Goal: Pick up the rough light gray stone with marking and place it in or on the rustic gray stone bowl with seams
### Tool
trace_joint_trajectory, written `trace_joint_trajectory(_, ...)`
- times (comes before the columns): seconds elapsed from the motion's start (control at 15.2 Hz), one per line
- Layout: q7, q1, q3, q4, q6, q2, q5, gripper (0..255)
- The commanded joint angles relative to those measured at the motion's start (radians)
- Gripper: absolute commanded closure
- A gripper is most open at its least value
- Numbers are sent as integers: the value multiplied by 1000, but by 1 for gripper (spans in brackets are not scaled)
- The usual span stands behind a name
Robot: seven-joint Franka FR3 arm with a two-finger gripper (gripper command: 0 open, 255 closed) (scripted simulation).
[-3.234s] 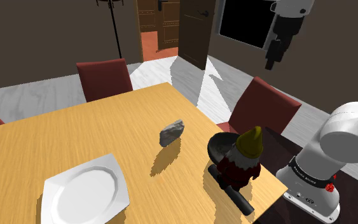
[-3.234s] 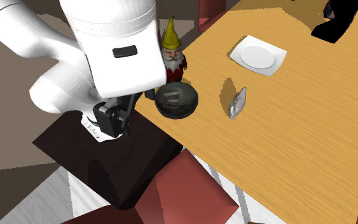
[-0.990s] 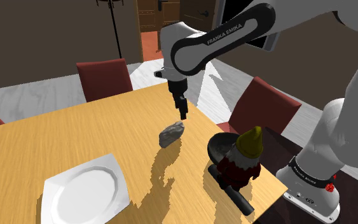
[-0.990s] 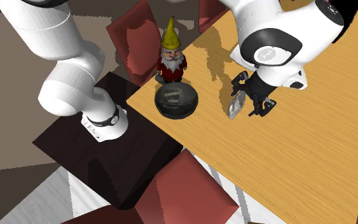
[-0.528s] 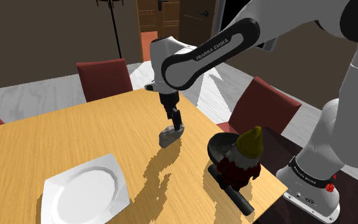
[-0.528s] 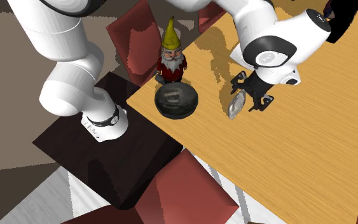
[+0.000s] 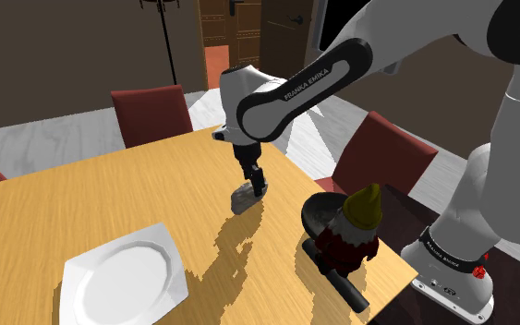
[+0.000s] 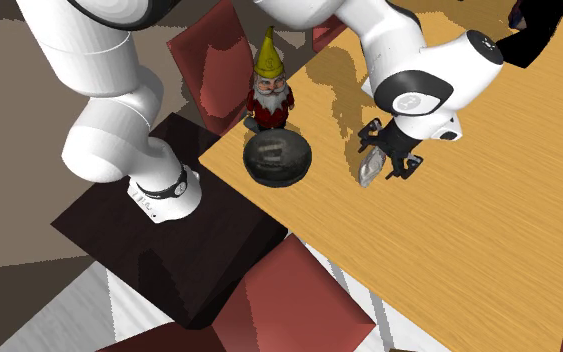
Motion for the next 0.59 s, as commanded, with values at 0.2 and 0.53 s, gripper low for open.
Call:
trace_joint_trajectory(0.2,0,0,0,0,0,0,0,255)
trace_joint_trajectory(0.53,0,0,0,0,0,0,0,255)
